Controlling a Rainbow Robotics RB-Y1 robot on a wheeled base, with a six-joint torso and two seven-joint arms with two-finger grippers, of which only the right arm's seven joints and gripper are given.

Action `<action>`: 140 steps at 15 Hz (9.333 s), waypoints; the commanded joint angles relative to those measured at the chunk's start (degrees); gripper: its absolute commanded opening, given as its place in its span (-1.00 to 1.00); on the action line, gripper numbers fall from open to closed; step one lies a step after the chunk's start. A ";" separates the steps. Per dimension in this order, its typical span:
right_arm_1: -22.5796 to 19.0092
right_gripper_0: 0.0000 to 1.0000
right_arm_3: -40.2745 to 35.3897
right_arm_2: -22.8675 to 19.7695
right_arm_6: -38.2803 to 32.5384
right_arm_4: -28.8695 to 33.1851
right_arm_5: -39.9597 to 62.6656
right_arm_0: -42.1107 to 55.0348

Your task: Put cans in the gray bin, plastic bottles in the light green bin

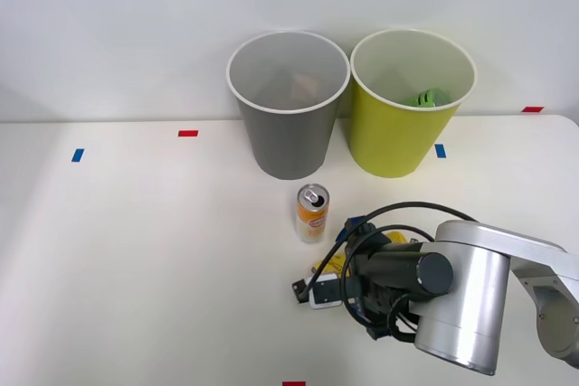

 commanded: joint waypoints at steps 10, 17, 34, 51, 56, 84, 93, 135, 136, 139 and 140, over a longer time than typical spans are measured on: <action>0.99 -1.00 -0.01 0.00 0.64 1.97 1.13 1.28; 3.01 -1.00 -6.07 -12.04 -0.94 3.47 1.13 11.48; 13.12 -1.00 -20.75 -48.51 -27.31 -9.45 -5.11 24.05; 23.75 -1.00 -2.03 -55.54 -44.89 1.62 -30.42 9.81; 27.45 -1.00 9.13 -56.69 -44.62 7.86 -30.42 1.46; 18.74 1.00 9.05 -53.52 -43.92 22.19 -53.27 19.04; 17.16 1.00 -3.70 -54.93 -45.50 16.30 -53.63 39.95; 28.50 1.00 20.47 -46.58 -32.06 27.37 -108.38 71.33; 28.50 1.00 20.47 -46.31 -32.14 27.37 -109.00 72.39; 26.74 1.00 20.47 -44.47 -31.79 27.11 -110.40 74.23; 26.48 1.00 20.47 -44.21 -31.44 27.02 -110.49 74.50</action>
